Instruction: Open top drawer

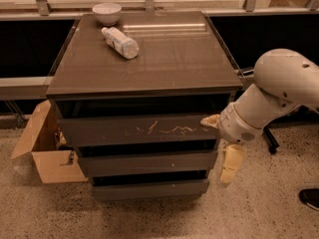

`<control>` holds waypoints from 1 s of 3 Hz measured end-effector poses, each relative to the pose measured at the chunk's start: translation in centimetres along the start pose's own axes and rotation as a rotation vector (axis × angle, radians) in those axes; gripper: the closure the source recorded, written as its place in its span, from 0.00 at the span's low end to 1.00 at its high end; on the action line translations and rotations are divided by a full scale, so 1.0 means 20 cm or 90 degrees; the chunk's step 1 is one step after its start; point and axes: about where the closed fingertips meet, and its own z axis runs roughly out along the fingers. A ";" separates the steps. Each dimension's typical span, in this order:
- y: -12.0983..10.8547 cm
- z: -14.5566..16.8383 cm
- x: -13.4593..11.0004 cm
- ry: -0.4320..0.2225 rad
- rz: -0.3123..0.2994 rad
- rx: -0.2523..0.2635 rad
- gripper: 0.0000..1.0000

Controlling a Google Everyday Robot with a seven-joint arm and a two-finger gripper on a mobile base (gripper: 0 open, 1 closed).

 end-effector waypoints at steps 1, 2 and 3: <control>0.00 0.00 0.00 0.000 0.000 0.000 0.00; -0.12 0.04 0.00 -0.001 -0.051 0.035 0.00; -0.34 0.10 -0.02 -0.019 -0.127 0.064 0.00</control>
Offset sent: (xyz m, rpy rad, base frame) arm 0.0696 0.0096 -0.0186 0.0059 -0.2356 0.1308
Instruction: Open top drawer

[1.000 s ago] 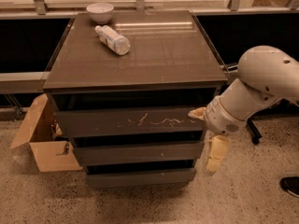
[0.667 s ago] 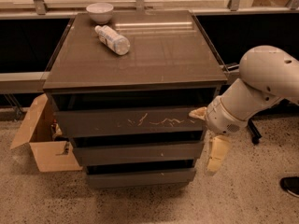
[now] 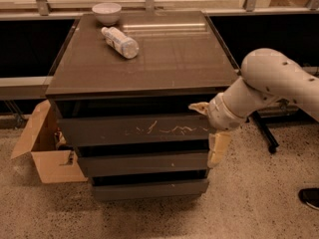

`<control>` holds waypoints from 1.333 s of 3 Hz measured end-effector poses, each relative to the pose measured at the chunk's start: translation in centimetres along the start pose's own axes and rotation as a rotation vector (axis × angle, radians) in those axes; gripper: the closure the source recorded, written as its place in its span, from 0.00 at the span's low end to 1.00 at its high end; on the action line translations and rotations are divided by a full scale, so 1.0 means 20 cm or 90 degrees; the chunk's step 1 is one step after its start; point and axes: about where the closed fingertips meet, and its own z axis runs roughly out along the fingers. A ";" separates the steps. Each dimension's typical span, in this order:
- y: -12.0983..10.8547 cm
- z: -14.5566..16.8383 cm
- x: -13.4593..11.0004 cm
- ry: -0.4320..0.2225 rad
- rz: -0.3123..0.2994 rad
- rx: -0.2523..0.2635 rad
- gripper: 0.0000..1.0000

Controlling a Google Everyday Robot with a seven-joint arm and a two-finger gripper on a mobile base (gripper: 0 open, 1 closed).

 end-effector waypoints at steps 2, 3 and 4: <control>-0.33 0.27 0.08 -0.056 -0.058 -0.016 0.00; -0.36 0.40 0.12 -0.067 -0.041 -0.043 0.19; -0.33 0.44 0.11 -0.076 -0.031 -0.045 0.42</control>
Offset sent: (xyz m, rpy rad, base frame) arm 0.1011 0.0243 -0.0637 0.1027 0.0063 0.1303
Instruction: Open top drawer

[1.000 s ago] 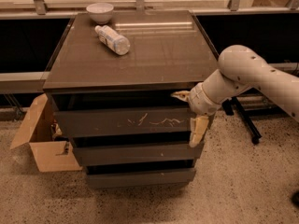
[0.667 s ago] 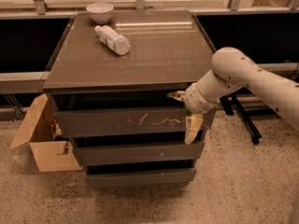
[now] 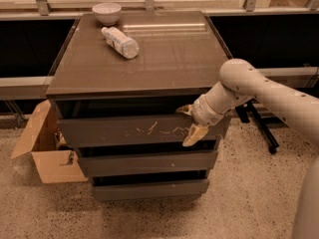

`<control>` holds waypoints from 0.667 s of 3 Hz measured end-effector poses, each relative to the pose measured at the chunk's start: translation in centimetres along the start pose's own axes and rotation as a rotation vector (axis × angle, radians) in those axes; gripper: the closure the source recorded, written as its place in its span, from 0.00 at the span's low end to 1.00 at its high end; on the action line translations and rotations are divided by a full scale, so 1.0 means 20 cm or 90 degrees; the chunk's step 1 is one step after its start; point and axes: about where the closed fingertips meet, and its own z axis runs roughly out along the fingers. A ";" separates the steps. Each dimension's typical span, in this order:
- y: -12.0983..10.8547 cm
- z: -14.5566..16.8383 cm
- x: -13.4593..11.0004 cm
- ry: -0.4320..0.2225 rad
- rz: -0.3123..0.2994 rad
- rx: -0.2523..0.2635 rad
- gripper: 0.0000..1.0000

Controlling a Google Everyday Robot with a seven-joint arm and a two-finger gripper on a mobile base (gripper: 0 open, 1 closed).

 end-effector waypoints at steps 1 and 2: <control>0.01 -0.02 -0.02 -0.002 0.000 0.002 0.66; 0.00 -0.05 -0.04 -0.002 0.000 0.002 0.89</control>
Offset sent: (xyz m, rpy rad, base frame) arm -0.0578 -0.0041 0.0374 0.0810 -0.0530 0.0008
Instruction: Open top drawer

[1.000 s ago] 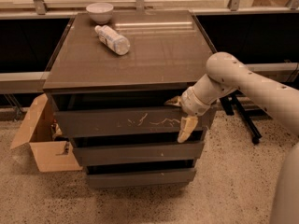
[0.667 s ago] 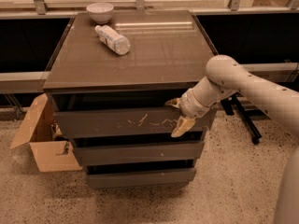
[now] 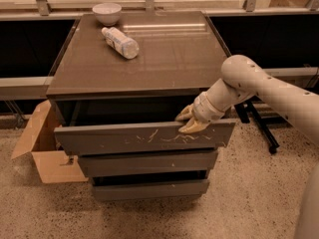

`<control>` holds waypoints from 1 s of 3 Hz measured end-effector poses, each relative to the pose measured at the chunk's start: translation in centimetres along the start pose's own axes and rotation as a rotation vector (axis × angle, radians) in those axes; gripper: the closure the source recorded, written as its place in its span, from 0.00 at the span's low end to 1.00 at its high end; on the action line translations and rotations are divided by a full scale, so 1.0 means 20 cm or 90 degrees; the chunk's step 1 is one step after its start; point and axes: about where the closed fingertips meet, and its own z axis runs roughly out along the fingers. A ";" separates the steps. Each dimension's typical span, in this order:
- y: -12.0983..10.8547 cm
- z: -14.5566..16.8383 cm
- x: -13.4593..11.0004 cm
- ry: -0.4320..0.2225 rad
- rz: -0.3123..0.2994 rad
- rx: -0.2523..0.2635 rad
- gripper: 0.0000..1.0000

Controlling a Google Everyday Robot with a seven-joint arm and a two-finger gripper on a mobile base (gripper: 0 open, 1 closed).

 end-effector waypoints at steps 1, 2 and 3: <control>0.00 -0.02 -0.02 0.000 0.000 0.000 1.00; 0.00 -0.02 -0.02 0.000 0.000 0.000 0.78; 0.00 -0.02 -0.02 0.000 0.000 0.000 0.55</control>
Offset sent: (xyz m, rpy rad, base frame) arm 0.0000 0.0010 0.0048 0.0000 0.0000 0.0000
